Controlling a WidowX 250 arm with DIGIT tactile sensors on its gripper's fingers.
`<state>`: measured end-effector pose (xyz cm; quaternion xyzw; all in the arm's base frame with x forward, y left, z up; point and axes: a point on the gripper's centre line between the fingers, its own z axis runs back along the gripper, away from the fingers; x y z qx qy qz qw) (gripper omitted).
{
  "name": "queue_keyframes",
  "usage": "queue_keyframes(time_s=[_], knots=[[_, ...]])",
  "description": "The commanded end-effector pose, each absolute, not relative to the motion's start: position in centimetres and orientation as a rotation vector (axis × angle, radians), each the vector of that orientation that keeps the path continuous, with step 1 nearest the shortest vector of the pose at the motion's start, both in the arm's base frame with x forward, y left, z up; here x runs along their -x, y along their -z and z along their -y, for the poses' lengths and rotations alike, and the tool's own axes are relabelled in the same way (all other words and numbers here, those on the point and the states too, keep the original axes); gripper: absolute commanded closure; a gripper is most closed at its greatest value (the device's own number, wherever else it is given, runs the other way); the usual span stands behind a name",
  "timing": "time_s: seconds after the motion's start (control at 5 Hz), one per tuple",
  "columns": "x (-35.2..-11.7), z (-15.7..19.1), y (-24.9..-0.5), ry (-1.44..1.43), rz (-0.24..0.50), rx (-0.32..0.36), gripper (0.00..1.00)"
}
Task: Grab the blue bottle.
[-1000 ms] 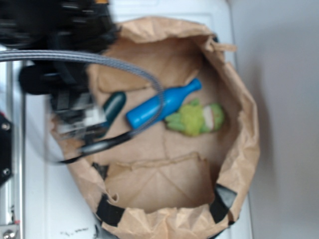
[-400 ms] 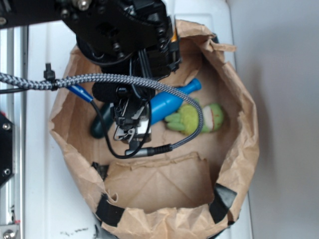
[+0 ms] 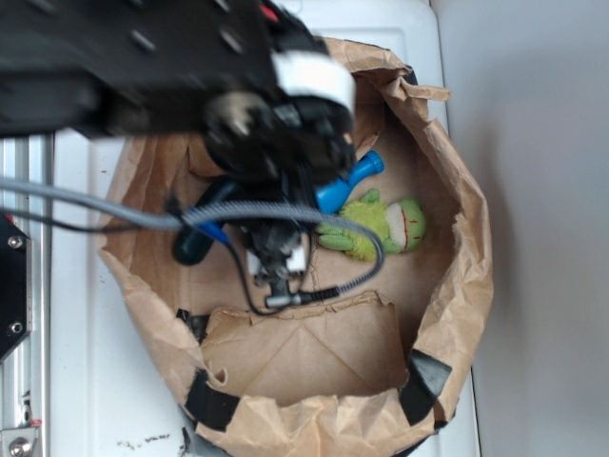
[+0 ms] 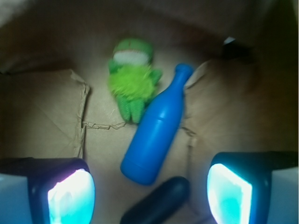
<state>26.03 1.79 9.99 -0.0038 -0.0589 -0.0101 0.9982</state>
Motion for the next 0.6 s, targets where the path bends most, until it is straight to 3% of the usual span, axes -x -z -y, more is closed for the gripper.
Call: queue_keyframes(time_s=[0.0, 0.2, 0.4], knots=[[-28.2, 1.1, -7.6, 0.016, 0.109, -0.058, 0.0], [-28.8, 1.5, -7.4, -0.003, 0.145, -0.082, 0.0], [-29.2, 0.7, -6.2, -0.245, 0.114, -0.08, 0.0]])
